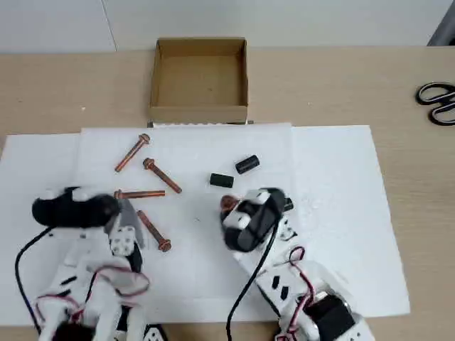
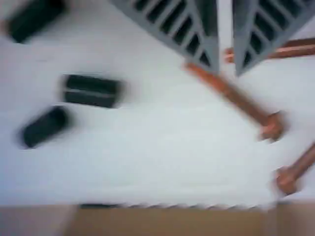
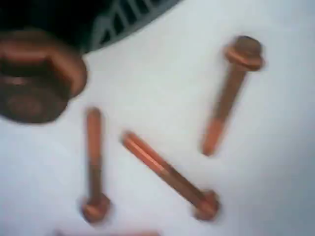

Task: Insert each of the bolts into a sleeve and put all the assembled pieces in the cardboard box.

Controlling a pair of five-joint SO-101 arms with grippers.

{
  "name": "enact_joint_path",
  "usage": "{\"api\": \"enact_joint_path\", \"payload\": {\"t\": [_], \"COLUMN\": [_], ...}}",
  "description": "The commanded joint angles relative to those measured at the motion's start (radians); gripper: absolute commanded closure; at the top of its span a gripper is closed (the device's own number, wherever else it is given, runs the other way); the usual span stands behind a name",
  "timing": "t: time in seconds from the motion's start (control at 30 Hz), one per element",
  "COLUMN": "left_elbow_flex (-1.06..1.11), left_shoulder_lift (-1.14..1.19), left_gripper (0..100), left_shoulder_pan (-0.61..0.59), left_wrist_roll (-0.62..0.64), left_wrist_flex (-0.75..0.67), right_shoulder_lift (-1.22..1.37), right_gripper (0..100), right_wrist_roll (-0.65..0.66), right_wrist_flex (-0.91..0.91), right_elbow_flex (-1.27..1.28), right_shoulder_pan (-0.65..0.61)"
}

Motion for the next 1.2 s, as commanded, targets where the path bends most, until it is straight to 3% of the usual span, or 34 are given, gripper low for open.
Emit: {"api": "enact_joint_path", "payload": {"t": [0.0, 0.23, 0.6, 0.8, 0.97, 1.17], "left_elbow_flex": [0.153, 0.398, 0.496, 0.496, 0.496, 0.496], "left_shoulder_lift": [0.002, 0.002, 0.002, 0.002, 0.002, 0.002], "left_gripper": [99, 99, 99, 99, 99, 99], "left_shoulder_pan": [-0.069, -0.074, -0.051, -0.051, -0.049, -0.049], "left_wrist_roll": [-0.012, -0.133, -0.132, -0.132, -0.132, -0.132], "left_wrist_flex": [-0.130, -0.288, -0.382, -0.382, -0.382, -0.379], "right_shoulder_lift": [-0.012, -0.012, 0.073, 0.453, 0.903, 1.356], "right_gripper": [99.5, 99.5, 99.5, 99.5, 99.5, 99.5], "right_wrist_roll": [0.002, 0.000, 0.006, 0.006, 0.002, 0.005], "right_wrist_flex": [0.022, 0.012, -0.091, -0.263, -0.397, -0.426], "right_elbow_flex": [0.023, 0.087, 0.011, -0.204, -0.525, -0.954], "right_shoulder_pan": [0.107, 0.216, 0.219, 0.225, 0.283, 0.288]}}
